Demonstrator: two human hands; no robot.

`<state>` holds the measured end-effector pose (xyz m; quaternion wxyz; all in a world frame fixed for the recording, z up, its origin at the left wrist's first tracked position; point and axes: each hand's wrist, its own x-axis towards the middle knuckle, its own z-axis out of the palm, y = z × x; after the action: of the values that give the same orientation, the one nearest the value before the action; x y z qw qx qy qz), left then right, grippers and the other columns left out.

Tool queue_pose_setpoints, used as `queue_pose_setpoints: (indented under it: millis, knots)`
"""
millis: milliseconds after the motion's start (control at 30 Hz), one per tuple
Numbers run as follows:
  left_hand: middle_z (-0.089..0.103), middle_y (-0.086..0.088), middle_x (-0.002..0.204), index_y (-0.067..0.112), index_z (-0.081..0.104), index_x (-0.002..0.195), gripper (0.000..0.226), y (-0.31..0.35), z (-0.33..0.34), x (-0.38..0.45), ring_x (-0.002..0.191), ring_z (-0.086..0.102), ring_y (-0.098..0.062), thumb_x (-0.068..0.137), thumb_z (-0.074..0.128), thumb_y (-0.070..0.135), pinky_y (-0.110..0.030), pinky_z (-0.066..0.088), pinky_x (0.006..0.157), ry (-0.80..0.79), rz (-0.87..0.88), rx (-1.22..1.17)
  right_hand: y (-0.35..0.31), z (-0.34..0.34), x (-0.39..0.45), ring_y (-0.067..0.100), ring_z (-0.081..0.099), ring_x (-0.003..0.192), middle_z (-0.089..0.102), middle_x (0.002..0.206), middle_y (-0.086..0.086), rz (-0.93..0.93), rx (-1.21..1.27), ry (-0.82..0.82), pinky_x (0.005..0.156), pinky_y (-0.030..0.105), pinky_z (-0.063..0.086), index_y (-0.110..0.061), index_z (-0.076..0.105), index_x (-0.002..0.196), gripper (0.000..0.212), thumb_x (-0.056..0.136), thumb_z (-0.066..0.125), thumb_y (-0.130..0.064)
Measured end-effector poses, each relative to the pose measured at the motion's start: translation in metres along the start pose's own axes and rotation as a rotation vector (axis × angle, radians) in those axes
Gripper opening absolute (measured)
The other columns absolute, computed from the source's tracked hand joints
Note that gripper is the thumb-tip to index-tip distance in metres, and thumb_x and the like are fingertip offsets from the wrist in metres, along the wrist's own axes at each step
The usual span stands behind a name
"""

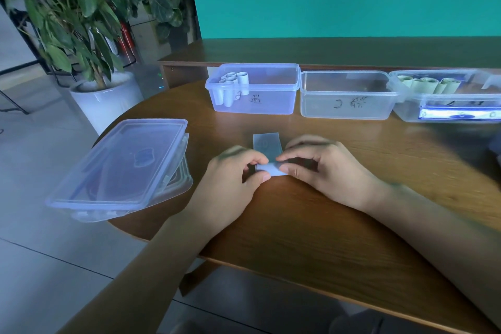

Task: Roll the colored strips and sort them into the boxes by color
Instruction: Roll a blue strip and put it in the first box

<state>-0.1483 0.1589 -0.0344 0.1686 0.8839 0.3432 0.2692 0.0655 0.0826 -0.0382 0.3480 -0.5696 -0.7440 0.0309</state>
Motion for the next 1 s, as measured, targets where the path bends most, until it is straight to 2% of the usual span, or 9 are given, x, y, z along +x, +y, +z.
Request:
queue_pose_setpoints:
  millis: [67,167,267,400,567,667,733,900,1000]
  knots:
    - [0.064,0.012,0.108,0.028,0.070,0.115,0.020,-0.001,0.001,0.002,0.091,0.055,-0.004,0.096,0.063,0.030,-0.014,0.039,0.078,0.002,0.019,0.008,-0.001,0.002,0.000,0.002,0.061,0.105,0.066,0.110,-0.010,-0.030,-0.010,0.016,0.088,0.008,0.041,-0.020,0.077,0.111,0.018,0.094,0.071,-0.024]
    - [0.067,0.005,0.111,0.023,0.072,0.118,0.024,-0.004,0.001,0.004,0.094,0.058,-0.007,0.096,0.063,0.027,-0.027,0.049,0.086,0.033,0.043,0.000,-0.002,0.001,0.002,0.005,0.062,0.105,0.067,0.109,-0.011,-0.011,0.014,-0.009,0.090,0.017,0.048,-0.021,0.076,0.110,0.018,0.093,0.072,-0.026]
    - [0.065,0.009,0.118,0.026,0.072,0.122,0.028,-0.005,0.001,0.004,0.097,0.057,-0.004,0.095,0.066,0.028,-0.023,0.048,0.089,0.067,0.038,-0.005,-0.001,0.002,0.005,0.001,0.061,0.105,0.067,0.109,-0.014,0.033,0.014,-0.016,0.092,0.019,0.048,-0.021,0.076,0.110,0.019,0.092,0.074,-0.025]
    - [0.064,0.016,0.111,0.030,0.071,0.114,0.021,-0.001,0.001,0.004,0.093,0.055,-0.003,0.092,0.069,0.029,-0.023,0.048,0.084,0.079,0.051,0.002,0.002,0.004,0.008,0.002,0.063,0.101,0.070,0.107,-0.013,0.047,0.041,-0.014,0.089,0.018,0.049,-0.021,0.076,0.111,0.019,0.094,0.072,-0.026]
    - [0.062,0.014,0.127,0.030,0.064,0.128,0.030,-0.005,0.004,0.007,0.111,0.050,-0.005,0.098,0.061,0.031,-0.026,0.042,0.095,0.040,0.040,0.042,0.006,0.006,0.010,0.001,0.060,0.107,0.066,0.115,-0.011,0.023,-0.039,0.015,0.095,0.019,0.047,-0.022,0.073,0.119,0.024,0.096,0.068,-0.026]
    - [0.060,0.013,0.135,0.030,0.059,0.136,0.037,-0.010,0.006,0.010,0.126,0.046,-0.009,0.100,0.057,0.033,-0.022,0.033,0.100,0.025,0.044,0.080,0.006,0.008,0.010,0.005,0.061,0.109,0.065,0.116,-0.010,-0.013,-0.061,0.046,0.098,0.027,0.050,-0.022,0.074,0.116,0.021,0.096,0.070,-0.023]
    - [0.060,0.012,0.136,0.029,0.057,0.140,0.039,-0.012,0.008,0.010,0.128,0.044,-0.009,0.100,0.056,0.033,-0.019,0.028,0.099,0.027,0.048,0.083,0.008,0.009,0.013,0.005,0.061,0.110,0.066,0.115,-0.012,0.008,-0.065,0.052,0.097,0.035,0.052,-0.023,0.075,0.114,0.019,0.096,0.070,-0.025]
    - [0.061,0.009,0.132,0.025,0.061,0.133,0.033,-0.010,0.008,0.010,0.125,0.045,-0.008,0.101,0.054,0.031,-0.022,0.035,0.099,0.080,0.078,0.100,0.013,0.011,0.021,0.009,0.061,0.111,0.070,0.116,-0.011,0.039,-0.082,0.042,0.100,0.040,0.050,-0.024,0.074,0.116,0.021,0.099,0.064,-0.029]
    - [0.058,0.008,0.137,0.024,0.059,0.135,0.035,-0.009,0.010,0.011,0.129,0.043,-0.010,0.103,0.050,0.032,-0.020,0.029,0.101,0.042,0.072,0.145,0.016,0.011,0.023,0.012,0.061,0.113,0.070,0.119,-0.008,0.052,-0.092,0.038,0.102,0.040,0.049,-0.022,0.074,0.119,0.022,0.101,0.062,-0.028]
